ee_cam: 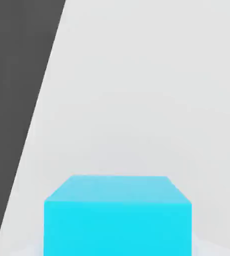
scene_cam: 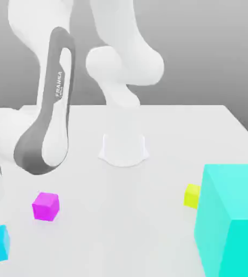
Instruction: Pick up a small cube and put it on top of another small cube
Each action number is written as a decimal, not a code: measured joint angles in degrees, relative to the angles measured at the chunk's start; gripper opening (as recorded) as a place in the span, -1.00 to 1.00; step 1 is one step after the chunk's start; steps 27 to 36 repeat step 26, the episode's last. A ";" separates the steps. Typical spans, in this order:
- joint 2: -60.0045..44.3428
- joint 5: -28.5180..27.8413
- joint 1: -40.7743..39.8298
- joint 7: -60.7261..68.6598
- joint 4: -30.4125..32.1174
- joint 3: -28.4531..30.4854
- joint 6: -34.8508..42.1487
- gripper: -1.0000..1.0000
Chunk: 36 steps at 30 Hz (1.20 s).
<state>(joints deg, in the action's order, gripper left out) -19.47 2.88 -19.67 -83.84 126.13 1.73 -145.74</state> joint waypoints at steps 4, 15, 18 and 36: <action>4.25 -1.49 5.13 3.96 -2.24 -5.61 6.27 -1.00; 15.71 -2.28 24.07 17.00 -6.34 -20.84 21.88 -1.00; 14.39 -4.15 29.08 19.79 -7.77 -23.47 22.44 1.00; 15.48 -4.58 30.06 21.64 -11.72 -24.10 27.63 1.00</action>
